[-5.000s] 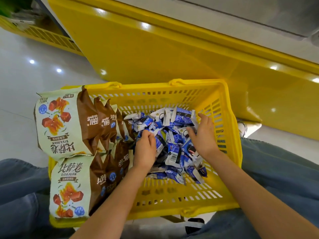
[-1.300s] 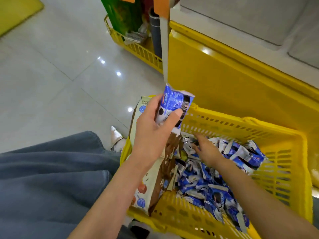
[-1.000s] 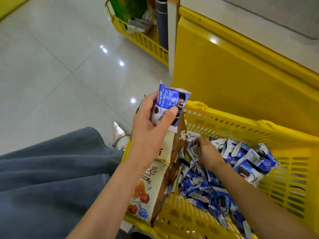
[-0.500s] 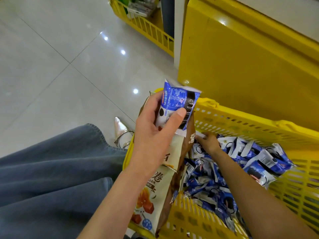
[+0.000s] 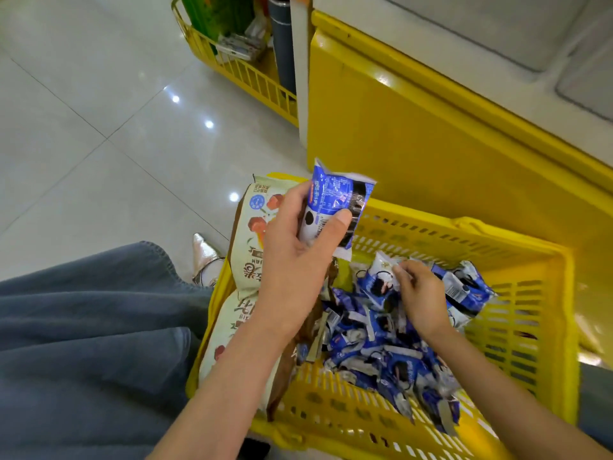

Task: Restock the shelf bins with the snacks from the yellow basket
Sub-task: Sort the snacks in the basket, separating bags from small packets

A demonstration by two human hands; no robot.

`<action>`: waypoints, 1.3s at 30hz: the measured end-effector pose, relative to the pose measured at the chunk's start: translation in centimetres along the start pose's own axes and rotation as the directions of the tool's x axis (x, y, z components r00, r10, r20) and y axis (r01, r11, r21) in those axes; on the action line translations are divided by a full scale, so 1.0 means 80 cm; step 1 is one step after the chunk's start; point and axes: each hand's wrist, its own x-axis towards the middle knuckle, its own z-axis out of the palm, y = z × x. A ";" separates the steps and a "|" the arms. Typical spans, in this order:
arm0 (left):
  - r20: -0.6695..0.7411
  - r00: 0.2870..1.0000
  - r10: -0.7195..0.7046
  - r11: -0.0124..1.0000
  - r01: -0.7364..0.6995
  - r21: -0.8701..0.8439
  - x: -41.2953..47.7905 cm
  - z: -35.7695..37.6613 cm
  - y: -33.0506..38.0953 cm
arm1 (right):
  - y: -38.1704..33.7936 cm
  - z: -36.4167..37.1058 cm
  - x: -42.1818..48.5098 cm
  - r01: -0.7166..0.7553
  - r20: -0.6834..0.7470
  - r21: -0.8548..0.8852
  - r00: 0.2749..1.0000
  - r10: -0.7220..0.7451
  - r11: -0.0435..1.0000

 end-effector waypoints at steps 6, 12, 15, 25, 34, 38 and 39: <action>0.131 0.987 -0.095 0.995 0.092 0.030 -0.059 0.050 -0.010 | 0.023 -0.084 -0.034 -0.053 0.286 -0.353 0.945 0.162 0.934; 0.265 0.944 -0.197 0.958 0.128 0.255 -0.096 0.055 -0.041 | -0.041 -0.104 -0.093 -0.266 0.283 0.329 0.943 0.174 0.906; 0.335 0.901 -0.274 0.888 0.102 0.449 -0.108 0.052 -0.063 | -0.070 -0.088 -0.115 -0.335 0.441 0.548 0.894 0.075 0.766; -0.055 0.946 0.321 0.765 -0.224 0.603 -0.078 -0.050 -0.036 | 0.017 -0.054 -0.085 -0.020 0.398 -0.329 0.904 0.158 0.944; -0.230 0.906 -0.356 0.806 0.422 0.416 -0.035 -0.113 -0.099 | -0.011 0.063 -0.038 -0.059 0.510 -0.202 0.846 0.157 0.978; -0.257 0.910 -0.326 0.826 0.406 0.392 -0.032 -0.114 -0.110 | -0.007 0.101 -0.023 -0.063 0.495 -0.291 0.844 0.207 0.955; -0.261 0.910 -0.321 0.826 0.404 0.394 -0.032 -0.113 -0.111 | -0.006 0.105 -0.021 -0.086 0.463 -0.301 0.858 0.224 0.950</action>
